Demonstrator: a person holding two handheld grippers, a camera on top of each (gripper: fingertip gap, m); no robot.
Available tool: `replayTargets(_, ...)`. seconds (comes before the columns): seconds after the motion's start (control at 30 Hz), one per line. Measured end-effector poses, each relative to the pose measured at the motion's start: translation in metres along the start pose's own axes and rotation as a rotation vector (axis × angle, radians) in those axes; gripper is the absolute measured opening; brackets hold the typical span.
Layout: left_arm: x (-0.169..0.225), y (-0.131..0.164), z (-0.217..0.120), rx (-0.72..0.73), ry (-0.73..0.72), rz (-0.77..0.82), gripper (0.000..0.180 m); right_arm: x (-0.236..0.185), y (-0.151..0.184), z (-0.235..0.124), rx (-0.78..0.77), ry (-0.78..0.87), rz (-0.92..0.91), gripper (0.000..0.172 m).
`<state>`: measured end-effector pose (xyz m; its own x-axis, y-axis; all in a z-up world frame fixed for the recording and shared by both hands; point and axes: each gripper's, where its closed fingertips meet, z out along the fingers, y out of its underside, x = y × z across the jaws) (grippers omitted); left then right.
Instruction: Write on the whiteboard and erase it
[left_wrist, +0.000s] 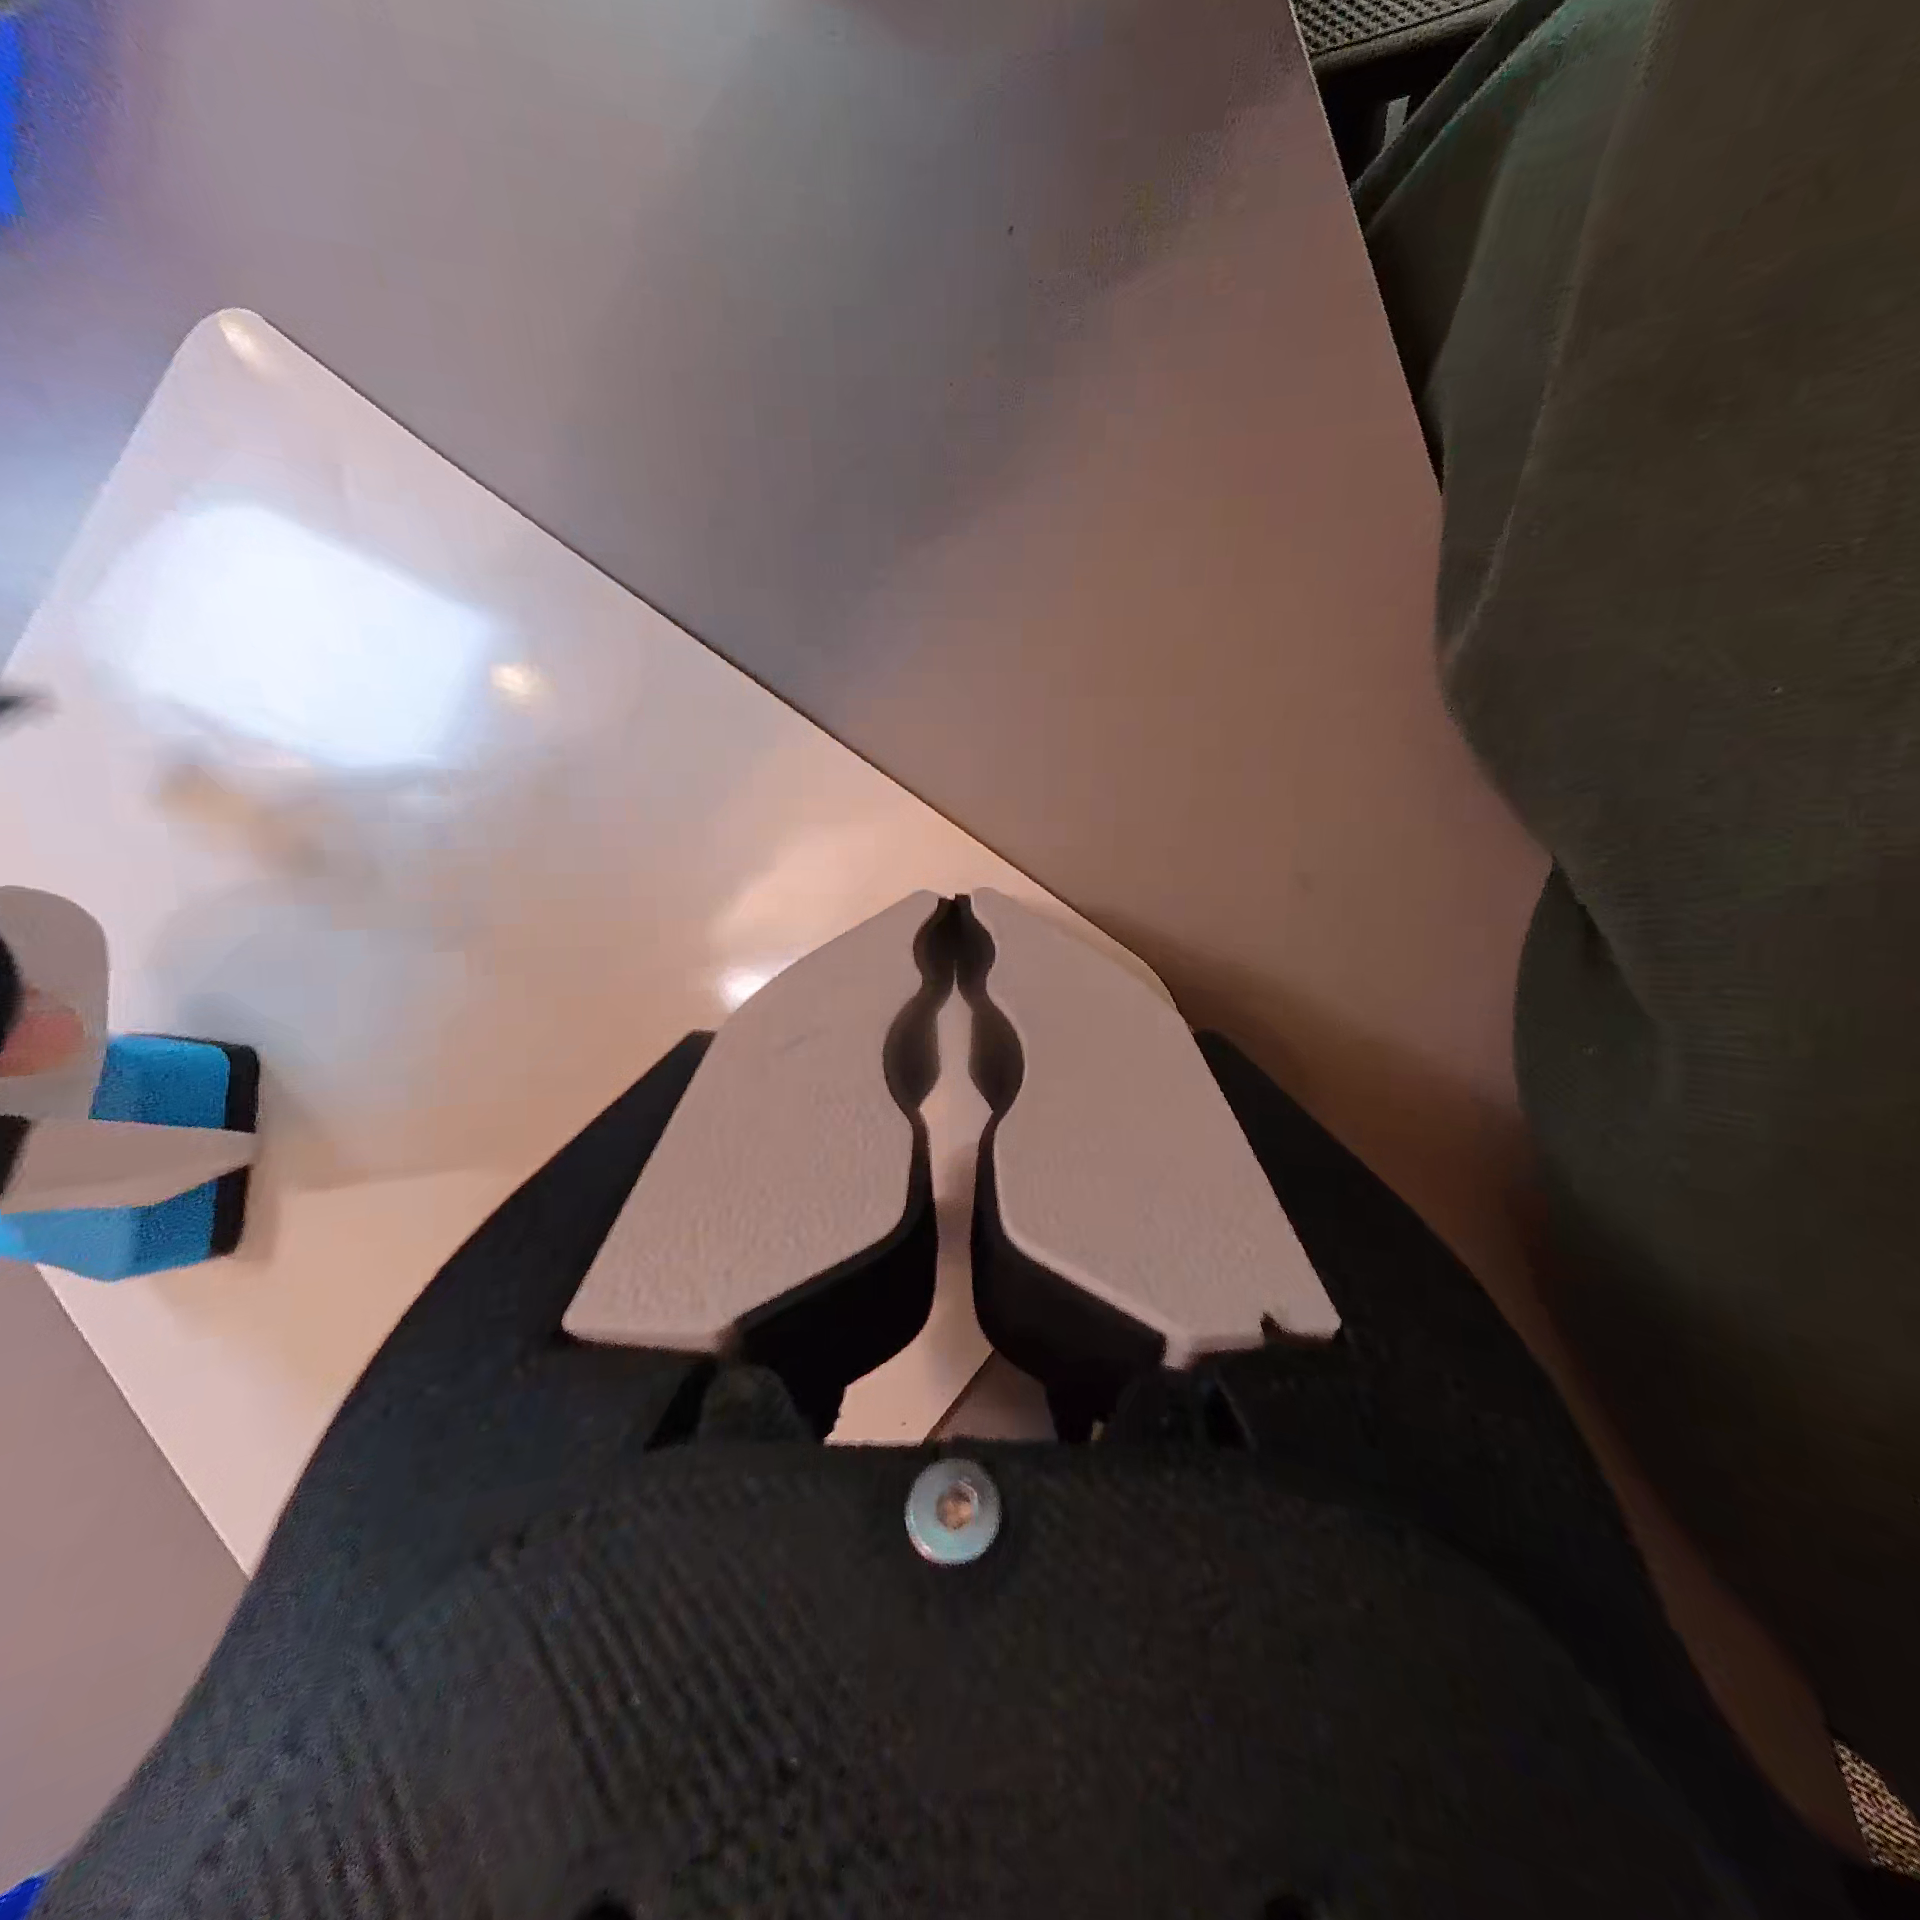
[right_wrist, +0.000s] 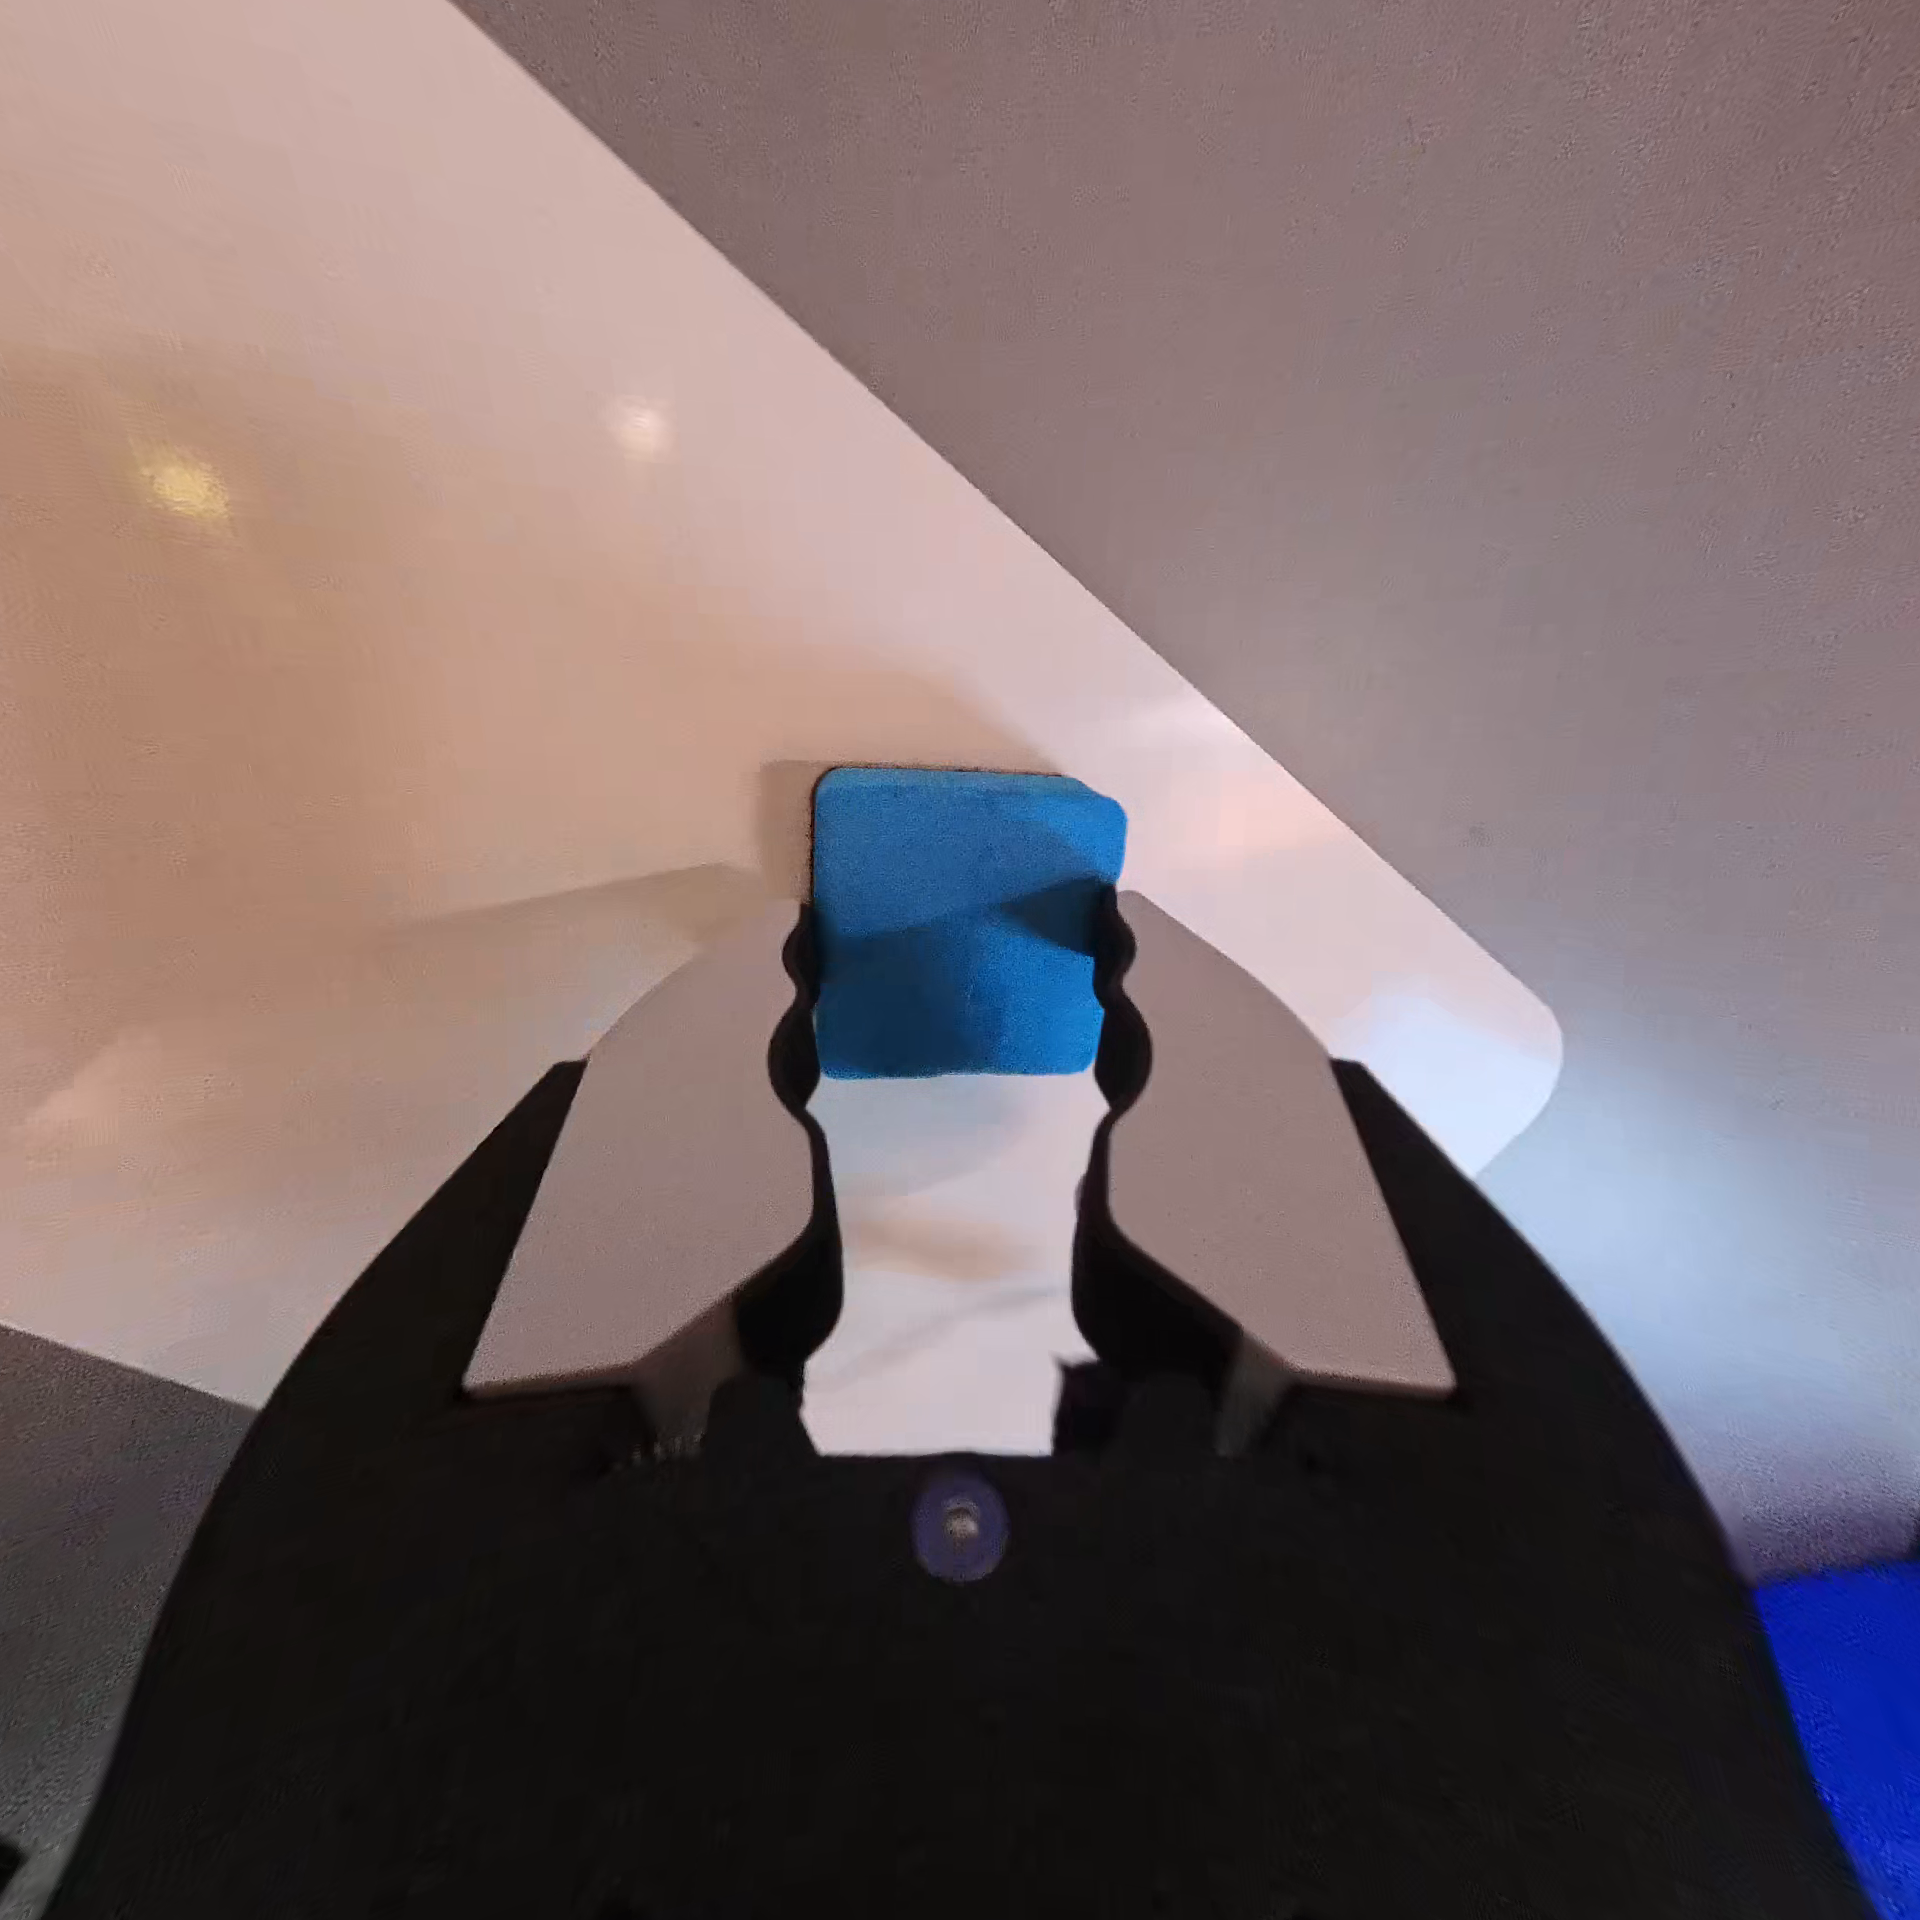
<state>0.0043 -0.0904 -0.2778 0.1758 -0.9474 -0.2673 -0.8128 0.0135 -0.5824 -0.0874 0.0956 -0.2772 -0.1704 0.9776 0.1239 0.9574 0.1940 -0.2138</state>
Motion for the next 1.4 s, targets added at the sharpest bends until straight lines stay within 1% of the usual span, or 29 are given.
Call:
replayTargets(0.03, 0.0, 0.0, 0.0, -0.003, -0.005, 0.004, 0.001, 0.017, 0.011, -0.001, -0.018, 0.001, 0.077, 0.051)
replayTargets(0.07, 0.0, 0.0, 0.0, -0.007, -0.011, 0.007, 0.001, 0.046, 0.035, -0.001, -0.067, 0.065, 0.157, 0.052)
replayTargets(0.1, 0.001, 0.001, -0.001, -0.01, -0.012, 0.008, 0.001, 0.07, 0.06, -0.003, -0.088, 0.088, 0.261, 0.051)
replayTargets(0.13, 0.001, 0.001, -0.001, -0.01, -0.01, 0.005, 0.001, 0.085, 0.083, -0.006, -0.083, 0.095, 0.361, 0.051)
replayTargets(0.17, 0.001, 0.001, -0.001, -0.008, -0.007, 0.001, 0.001, 0.09, 0.104, -0.01, -0.085, 0.112, 0.412, 0.051)
replayTargets(0.2, 0.001, 0.002, -0.002, -0.006, -0.004, -0.002, 0.001, 0.086, 0.119, -0.014, -0.081, 0.128, 0.417, 0.051)
replayTargets(0.23, 0.001, 0.002, -0.002, -0.004, -0.003, -0.003, 0.001, 0.073, 0.129, -0.018, -0.076, 0.133, 0.387, 0.051)
replayTargets(0.27, 0.0, 0.002, -0.001, -0.003, -0.005, -0.004, 0.001, 0.05, 0.13, -0.022, -0.061, 0.109, 0.349, 0.051)
replayTargets(0.33, -0.002, 0.002, -0.001, -0.005, -0.006, -0.009, 0.001, -0.004, 0.125, -0.028, -0.036, 0.088, 0.242, 0.052)
replayTargets(0.43, -0.001, 0.001, 0.0, -0.004, -0.004, -0.001, 0.001, -0.09, 0.092, -0.032, 0.043, 0.002, 0.042, 0.051)
replayTargets(0.47, -0.001, 0.001, 0.0, -0.005, -0.002, 0.001, 0.001, -0.112, 0.081, -0.033, 0.058, -0.027, -0.015, 0.051)
replayTargets(0.5, -0.001, 0.001, 0.0, -0.006, -0.001, 0.0, 0.001, -0.125, 0.073, -0.033, 0.053, -0.049, -0.055, 0.051)
replayTargets(0.53, 0.0, 0.001, -0.001, -0.006, -0.001, 0.005, 0.001, -0.129, 0.069, -0.033, 0.039, -0.062, -0.082, 0.052)
replayTargets(0.57, 0.0, 0.002, -0.001, -0.007, 0.001, 0.009, 0.001, -0.122, 0.065, -0.03, 0.034, -0.062, -0.085, 0.052)
replayTargets(0.6, 0.002, 0.002, -0.002, -0.008, 0.005, 0.013, 0.001, -0.102, 0.063, -0.026, 0.035, -0.036, -0.048, 0.052)
replayTargets(0.67, 0.004, 0.003, -0.003, -0.008, 0.008, 0.021, 0.001, -0.046, 0.059, -0.017, 0.05, 0.01, 0.068, 0.052)
replayTargets(0.73, 0.004, 0.004, -0.004, -0.007, 0.009, 0.025, 0.001, 0.014, 0.062, -0.009, 0.052, 0.049, 0.192, 0.052)
replayTargets(0.83, 0.005, 0.004, -0.004, -0.001, 0.022, 0.015, 0.001, 0.088, 0.077, 0.0, 0.04, 0.113, 0.355, 0.052)
replayTargets(0.87, 0.005, 0.004, -0.005, 0.002, 0.027, 0.008, 0.001, 0.109, 0.086, 0.0, 0.019, 0.158, 0.403, 0.052)
replayTargets(0.93, 0.005, 0.004, -0.005, 0.016, 0.037, -0.007, 0.0, 0.15, 0.111, -0.003, -0.068, 0.302, 0.469, 0.052)
replayTargets(0.97, 0.005, 0.005, -0.006, 0.022, 0.045, -0.014, 0.0, 0.158, 0.118, -0.003, -0.078, 0.295, 0.507, 0.052)
replayTargets(1.03, 0.005, 0.005, -0.007, 0.038, 0.059, -0.021, 0.0, 0.169, 0.117, -0.006, 0.005, 0.238, 0.643, 0.052)
replayTargets(1.1, 0.004, 0.003, -0.011, 0.099, 0.074, -0.058, 0.0, 0.184, 0.119, -0.014, 0.057, 0.257, 0.72, 0.052)
replayTargets(1.17, -0.002, 0.002, -0.019, 0.156, 0.066, -0.112, 0.0, 0.191, 0.128, -0.015, 0.038, 0.268, 0.756, 0.052)
replayTargets(1.23, -0.015, 0.003, -0.029, 0.206, 0.023, -0.154, 0.0, 0.19, 0.137, -0.006, 0.002, 0.24, 0.797, 0.056)
replayTargets(1.27, -0.021, 0.005, -0.034, 0.231, -0.001, -0.181, 0.0, 0.192, 0.14, -0.003, -0.005, 0.252, 0.804, 0.074)
replayTargets(1.3, -0.028, 0.008, -0.039, 0.249, -0.027, -0.208, 0.0, 0.196, 0.141, -0.005, 0.008, 0.291, 0.801, 0.083)
replayTargets(1.37, -0.047, 0.016, -0.05, 0.276, -0.105, -0.258, 0.0, 0.203, 0.127, -0.022, 0.139, 0.369, 0.774, 0.095)
replayTargets(1.4, -0.057, 0.021, -0.057, 0.289, -0.153, -0.282, 0.0, 0.204, 0.116, -0.038, 0.233, 0.413, 0.747, 0.097)
